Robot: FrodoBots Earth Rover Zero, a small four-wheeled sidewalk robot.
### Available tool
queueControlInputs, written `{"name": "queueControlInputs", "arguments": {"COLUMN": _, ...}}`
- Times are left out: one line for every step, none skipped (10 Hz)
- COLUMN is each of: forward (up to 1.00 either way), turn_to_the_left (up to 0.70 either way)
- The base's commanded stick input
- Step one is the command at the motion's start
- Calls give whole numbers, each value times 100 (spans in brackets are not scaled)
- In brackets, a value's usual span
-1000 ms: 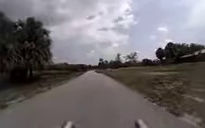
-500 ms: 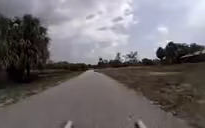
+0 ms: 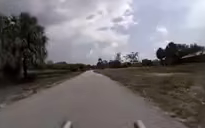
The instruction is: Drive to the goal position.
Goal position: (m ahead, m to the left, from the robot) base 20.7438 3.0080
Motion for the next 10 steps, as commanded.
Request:
{"name": "queueControlInputs", "arguments": {"forward": 85, "turn_to_the_left": 0}}
{"name": "queueControlInputs", "arguments": {"forward": 85, "turn_to_the_left": 0}}
{"name": "queueControlInputs", "arguments": {"forward": 85, "turn_to_the_left": 0}}
{"name": "queueControlInputs", "arguments": {"forward": 85, "turn_to_the_left": 0}}
{"name": "queueControlInputs", "arguments": {"forward": 85, "turn_to_the_left": 0}}
{"name": "queueControlInputs", "arguments": {"forward": 85, "turn_to_the_left": 0}}
{"name": "queueControlInputs", "arguments": {"forward": 85, "turn_to_the_left": 0}}
{"name": "queueControlInputs", "arguments": {"forward": 85, "turn_to_the_left": 0}}
{"name": "queueControlInputs", "arguments": {"forward": 85, "turn_to_the_left": 0}}
{"name": "queueControlInputs", "arguments": {"forward": 85, "turn_to_the_left": 0}}
